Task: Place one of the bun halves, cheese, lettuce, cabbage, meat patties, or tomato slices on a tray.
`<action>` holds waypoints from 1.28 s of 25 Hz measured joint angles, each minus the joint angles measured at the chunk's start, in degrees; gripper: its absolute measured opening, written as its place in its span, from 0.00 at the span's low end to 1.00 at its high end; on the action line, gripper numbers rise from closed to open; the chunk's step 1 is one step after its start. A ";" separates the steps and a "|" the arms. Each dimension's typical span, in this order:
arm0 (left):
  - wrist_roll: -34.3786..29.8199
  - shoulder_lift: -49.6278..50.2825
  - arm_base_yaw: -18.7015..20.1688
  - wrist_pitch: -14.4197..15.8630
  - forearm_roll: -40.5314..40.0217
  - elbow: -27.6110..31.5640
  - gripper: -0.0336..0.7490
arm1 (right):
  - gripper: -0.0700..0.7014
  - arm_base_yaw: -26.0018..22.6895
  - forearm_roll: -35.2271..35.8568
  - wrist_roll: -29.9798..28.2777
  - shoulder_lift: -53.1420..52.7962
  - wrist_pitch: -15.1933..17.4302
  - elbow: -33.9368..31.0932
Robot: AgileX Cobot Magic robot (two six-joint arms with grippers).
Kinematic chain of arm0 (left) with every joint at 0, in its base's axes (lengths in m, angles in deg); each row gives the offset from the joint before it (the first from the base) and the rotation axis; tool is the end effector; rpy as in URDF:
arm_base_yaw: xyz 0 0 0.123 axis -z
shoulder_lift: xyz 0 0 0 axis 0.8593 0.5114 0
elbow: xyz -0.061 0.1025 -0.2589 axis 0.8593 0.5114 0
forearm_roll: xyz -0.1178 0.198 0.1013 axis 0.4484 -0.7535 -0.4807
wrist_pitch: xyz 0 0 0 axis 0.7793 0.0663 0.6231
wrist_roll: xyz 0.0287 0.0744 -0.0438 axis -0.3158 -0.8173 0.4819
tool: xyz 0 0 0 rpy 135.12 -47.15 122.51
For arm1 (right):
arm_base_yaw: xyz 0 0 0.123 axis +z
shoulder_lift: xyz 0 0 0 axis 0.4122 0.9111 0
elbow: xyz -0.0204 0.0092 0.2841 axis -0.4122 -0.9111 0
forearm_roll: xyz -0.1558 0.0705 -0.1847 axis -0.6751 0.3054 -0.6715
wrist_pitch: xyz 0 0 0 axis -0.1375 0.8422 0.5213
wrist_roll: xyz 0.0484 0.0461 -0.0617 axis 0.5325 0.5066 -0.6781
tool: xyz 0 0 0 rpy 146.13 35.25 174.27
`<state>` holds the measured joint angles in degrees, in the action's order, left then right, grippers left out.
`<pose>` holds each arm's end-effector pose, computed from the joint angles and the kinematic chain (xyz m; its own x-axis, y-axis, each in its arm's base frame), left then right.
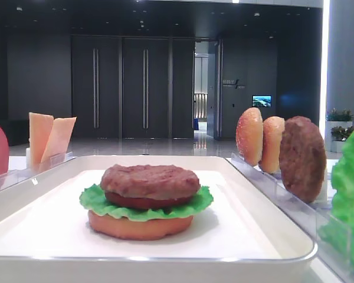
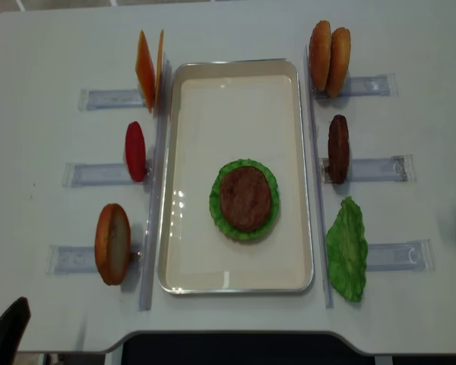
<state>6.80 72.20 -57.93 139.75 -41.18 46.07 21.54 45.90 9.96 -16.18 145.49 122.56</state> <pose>-0.0068 -0.0057 0.2659 -0.5052 0.0727 -0.8599 0.1091 0.9938 0.0199 0.1820 -0.0071 0.3307 -0.9287 0.1057 -0.3554 0.0979 0.9944 0.0397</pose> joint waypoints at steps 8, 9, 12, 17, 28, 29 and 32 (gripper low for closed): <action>0.00 0.00 0.00 0.00 0.00 0.00 0.89 | 0.72 0.00 -0.13 -1.12 -25.58 0.07 -6.02; 0.00 0.00 0.00 0.00 0.00 0.00 0.89 | 0.72 0.00 -0.13 -1.59 -28.36 0.07 -6.78; 0.00 0.00 0.00 0.00 0.00 0.00 0.89 | 0.72 0.00 -0.13 -2.66 -35.79 0.14 -8.13; 0.00 0.00 0.00 0.00 0.47 0.00 0.89 | 0.72 0.00 -0.13 -3.05 -45.07 0.14 -12.35; 0.00 0.00 0.00 0.00 0.77 0.00 0.89 | 0.72 0.00 -0.13 -3.89 -61.07 -1.21 -25.64; 0.00 0.00 0.00 0.00 0.77 0.00 0.89 | 0.72 0.00 -0.13 -3.89 -61.61 -1.78 -26.48; 0.00 0.00 0.00 0.00 0.80 0.00 0.89 | 0.72 0.00 -0.13 -3.94 -61.82 -3.74 -28.06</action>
<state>6.80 72.20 -57.93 139.75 -40.38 46.07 21.54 45.78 6.03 -78.00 141.75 94.50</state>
